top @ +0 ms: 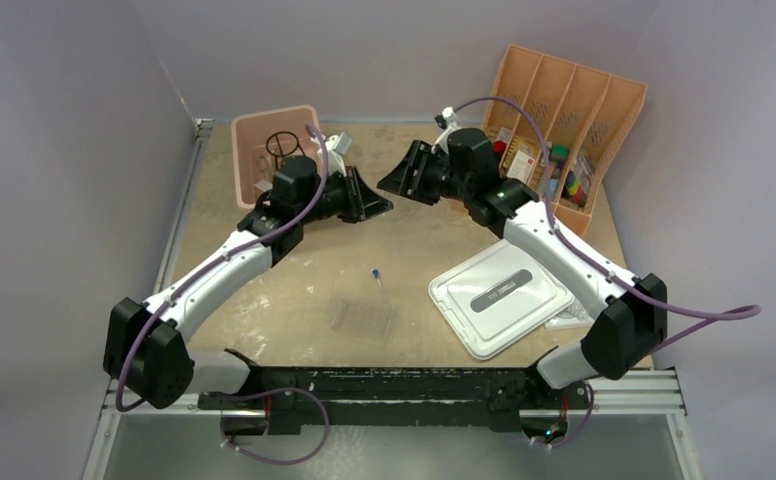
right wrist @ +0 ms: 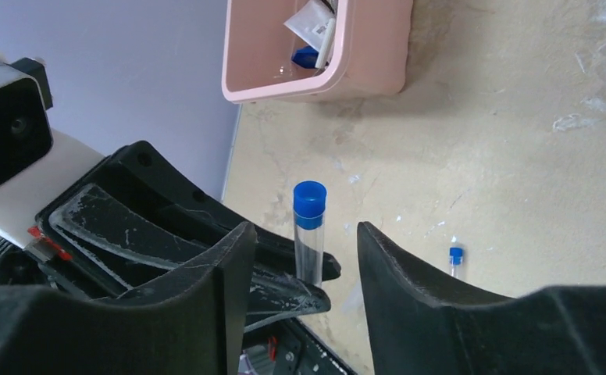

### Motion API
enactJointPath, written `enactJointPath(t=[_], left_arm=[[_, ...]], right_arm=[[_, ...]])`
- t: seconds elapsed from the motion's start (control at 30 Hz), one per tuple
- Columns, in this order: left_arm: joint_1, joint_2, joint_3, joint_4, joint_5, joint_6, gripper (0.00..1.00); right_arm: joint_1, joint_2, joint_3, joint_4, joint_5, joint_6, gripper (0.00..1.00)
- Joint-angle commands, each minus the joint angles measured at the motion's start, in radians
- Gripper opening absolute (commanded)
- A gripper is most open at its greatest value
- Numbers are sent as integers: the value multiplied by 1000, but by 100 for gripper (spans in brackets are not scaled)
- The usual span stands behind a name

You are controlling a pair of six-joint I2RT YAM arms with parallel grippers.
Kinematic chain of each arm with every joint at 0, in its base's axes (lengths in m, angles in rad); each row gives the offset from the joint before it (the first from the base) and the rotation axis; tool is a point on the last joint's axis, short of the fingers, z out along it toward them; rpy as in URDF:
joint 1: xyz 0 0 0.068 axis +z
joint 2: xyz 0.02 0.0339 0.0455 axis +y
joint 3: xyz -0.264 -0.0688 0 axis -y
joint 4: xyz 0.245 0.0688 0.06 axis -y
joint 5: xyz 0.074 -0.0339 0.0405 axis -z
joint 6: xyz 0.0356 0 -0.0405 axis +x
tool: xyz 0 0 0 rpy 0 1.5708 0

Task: Organize the chemistry lab equipment

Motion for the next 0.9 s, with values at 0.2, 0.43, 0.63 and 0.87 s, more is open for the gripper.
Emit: enactJointPath(t=[0.2, 0.43, 0.63, 0.87], left_arm=[[-5, -1, 155, -230, 96, 356, 0], [-6, 21, 203, -335, 77, 463, 0], [-6, -15, 158, -310, 63, 478, 0], [-6, -17, 154, -310, 74, 501, 0]], right_arm=[[-44, 20, 204, -255, -86, -98, 62], [-49, 56, 247, -299, -189, -132, 54], [-48, 90, 241, -294, -234, -121, 48], [-49, 106, 217, -241, -256, -72, 36]])
